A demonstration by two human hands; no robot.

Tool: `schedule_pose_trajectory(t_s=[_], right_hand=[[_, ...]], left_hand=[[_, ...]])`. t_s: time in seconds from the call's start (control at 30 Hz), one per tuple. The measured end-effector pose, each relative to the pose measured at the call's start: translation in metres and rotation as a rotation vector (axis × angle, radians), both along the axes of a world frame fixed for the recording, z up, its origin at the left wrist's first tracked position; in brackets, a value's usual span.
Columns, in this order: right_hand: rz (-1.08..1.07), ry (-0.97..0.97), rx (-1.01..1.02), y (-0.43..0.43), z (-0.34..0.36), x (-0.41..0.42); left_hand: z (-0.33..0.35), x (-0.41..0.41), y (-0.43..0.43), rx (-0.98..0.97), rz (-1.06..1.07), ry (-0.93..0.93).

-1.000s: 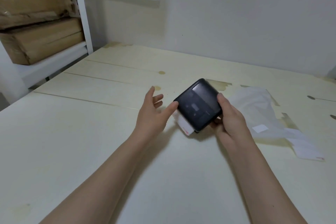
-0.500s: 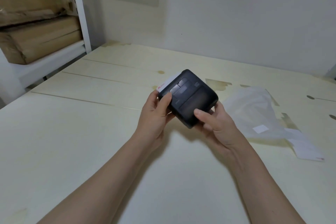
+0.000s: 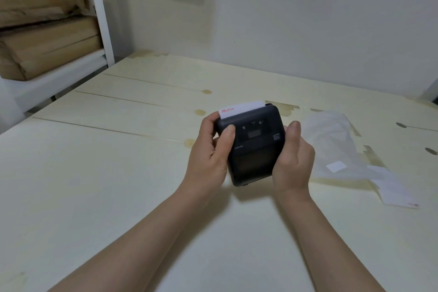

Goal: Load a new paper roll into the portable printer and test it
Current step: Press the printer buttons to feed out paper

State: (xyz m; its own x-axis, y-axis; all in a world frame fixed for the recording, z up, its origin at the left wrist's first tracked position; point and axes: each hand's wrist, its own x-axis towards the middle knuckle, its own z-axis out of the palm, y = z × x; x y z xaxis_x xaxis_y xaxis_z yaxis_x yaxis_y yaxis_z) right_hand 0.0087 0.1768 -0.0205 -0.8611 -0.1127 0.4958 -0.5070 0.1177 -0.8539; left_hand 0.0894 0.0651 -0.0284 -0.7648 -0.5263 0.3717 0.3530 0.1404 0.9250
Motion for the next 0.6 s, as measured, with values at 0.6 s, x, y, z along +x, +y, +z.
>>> schedule_pose_trajectory(t_s=[0.6], right_hand=[[0.249, -0.428, 0.098, -0.008, -0.003, 0.001]], left_hand=[[0.004, -0.009, -0.006, 0.25, 0.098, -0.163]])
